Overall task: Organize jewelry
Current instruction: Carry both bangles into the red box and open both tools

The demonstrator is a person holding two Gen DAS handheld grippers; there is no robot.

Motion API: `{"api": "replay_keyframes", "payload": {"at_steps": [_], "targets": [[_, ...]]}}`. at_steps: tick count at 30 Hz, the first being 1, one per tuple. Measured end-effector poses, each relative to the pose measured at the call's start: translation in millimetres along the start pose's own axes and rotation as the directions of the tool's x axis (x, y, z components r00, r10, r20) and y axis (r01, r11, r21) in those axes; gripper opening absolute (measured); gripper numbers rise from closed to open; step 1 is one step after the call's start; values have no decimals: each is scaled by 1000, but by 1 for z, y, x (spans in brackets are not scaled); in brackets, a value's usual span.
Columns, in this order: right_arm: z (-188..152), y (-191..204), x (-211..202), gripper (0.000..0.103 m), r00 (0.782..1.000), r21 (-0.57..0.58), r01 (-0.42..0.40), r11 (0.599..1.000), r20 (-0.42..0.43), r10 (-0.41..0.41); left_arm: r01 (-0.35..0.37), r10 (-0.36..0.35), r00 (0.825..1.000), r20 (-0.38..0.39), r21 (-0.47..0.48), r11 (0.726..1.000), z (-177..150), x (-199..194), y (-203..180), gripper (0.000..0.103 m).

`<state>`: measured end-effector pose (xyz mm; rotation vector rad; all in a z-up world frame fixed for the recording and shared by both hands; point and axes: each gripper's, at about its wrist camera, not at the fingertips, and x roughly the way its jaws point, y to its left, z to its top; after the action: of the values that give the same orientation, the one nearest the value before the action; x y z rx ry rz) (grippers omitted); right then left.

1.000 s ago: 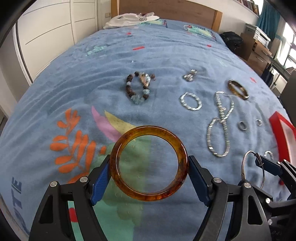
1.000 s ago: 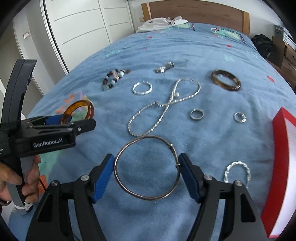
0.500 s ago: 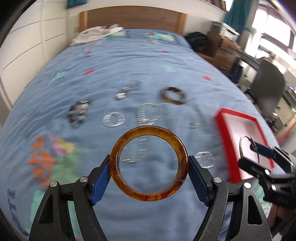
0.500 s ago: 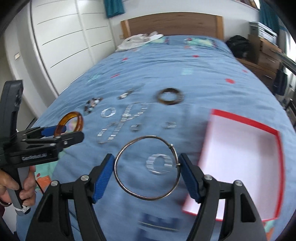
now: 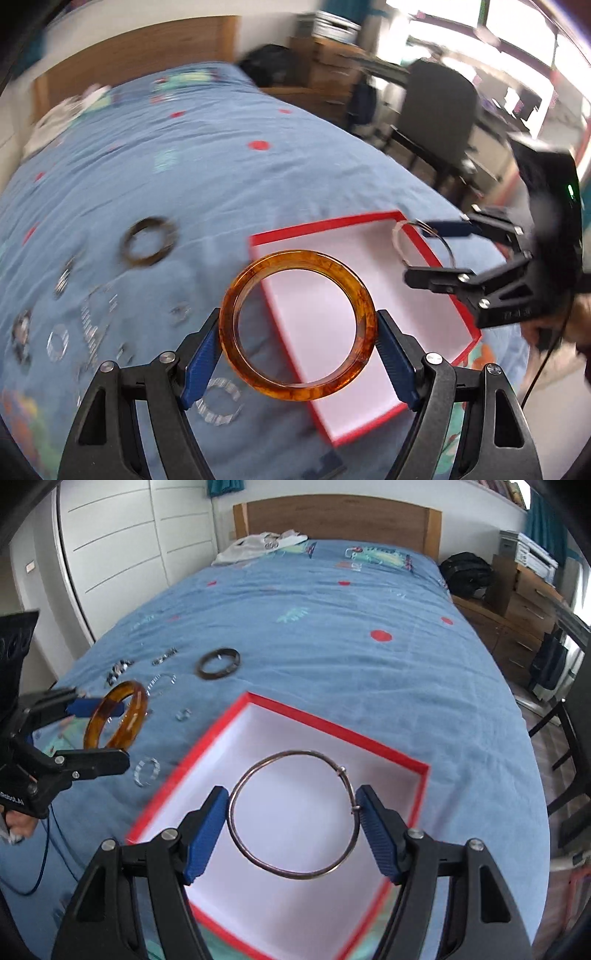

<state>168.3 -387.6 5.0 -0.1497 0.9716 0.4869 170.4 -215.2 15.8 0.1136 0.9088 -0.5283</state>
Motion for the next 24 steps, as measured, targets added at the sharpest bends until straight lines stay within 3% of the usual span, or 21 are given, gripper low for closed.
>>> {"api": "replay_keyframes", "payload": {"at_steps": [5, 17, 24], "targets": [[0, -19, 23, 69, 999, -45, -40, 998, -33, 39, 36, -31, 998, -59, 82, 996, 15, 42, -10, 78], [1, -30, 76, 70, 990, -165, -93, 982, -124, 73, 128, -88, 979, -183, 220, 967, -1, 84, -33, 78], [-2, -23, 92, 70, 984, -274, -89, 958, -170, 43, 108, -58, 982, -181, 280, 954, -10, 93, -36, 78]]}}
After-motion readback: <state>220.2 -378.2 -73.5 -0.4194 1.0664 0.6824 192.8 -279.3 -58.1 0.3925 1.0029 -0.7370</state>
